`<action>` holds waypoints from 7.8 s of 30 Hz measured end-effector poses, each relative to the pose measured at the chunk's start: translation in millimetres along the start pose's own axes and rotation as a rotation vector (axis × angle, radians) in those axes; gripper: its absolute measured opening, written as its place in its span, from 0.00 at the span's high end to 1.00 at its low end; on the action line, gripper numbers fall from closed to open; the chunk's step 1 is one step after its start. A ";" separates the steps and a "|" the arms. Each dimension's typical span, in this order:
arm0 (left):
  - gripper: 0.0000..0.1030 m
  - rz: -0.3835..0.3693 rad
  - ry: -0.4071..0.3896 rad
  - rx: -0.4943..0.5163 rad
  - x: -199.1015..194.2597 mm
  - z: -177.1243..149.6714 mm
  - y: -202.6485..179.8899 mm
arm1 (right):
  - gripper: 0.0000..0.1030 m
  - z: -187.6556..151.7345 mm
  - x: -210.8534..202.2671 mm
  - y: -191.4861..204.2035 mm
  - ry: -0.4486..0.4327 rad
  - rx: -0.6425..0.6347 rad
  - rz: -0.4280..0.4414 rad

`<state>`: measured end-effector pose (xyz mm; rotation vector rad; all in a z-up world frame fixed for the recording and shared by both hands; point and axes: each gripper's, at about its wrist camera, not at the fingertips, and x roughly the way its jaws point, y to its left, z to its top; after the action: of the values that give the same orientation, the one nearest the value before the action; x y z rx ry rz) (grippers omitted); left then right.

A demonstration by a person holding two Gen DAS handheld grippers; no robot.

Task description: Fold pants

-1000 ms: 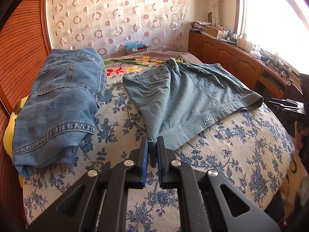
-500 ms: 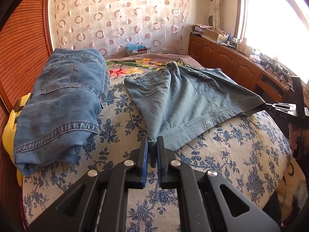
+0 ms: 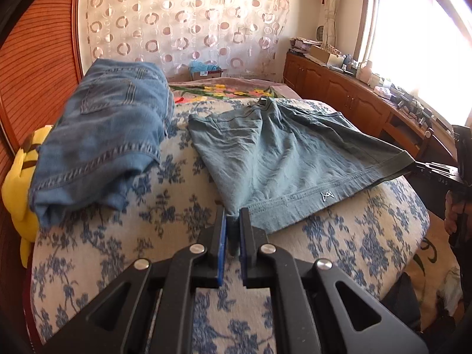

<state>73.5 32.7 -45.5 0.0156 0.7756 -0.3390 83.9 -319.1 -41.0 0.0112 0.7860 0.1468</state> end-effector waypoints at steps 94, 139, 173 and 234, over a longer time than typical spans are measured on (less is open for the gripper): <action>0.25 -0.023 0.060 0.037 113.6 96.4 -10.3 | 0.75 50.9 54.3 18.9 -0.020 -0.034 0.120; 1.00 0.147 0.118 0.038 153.7 103.6 34.9 | 0.58 41.3 95.7 8.2 0.102 -0.022 0.067; 1.00 0.146 0.128 0.055 165.3 104.5 34.8 | 0.58 41.1 96.6 7.9 0.102 -0.020 0.069; 0.25 -0.060 0.096 0.082 34.2 -14.0 -39.4 | 0.58 -50.6 -14.6 15.5 0.085 0.085 -0.025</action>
<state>74.6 -12.7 -74.8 0.0859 0.8580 -0.4294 36.0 -308.1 -65.5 0.0763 0.8762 0.0908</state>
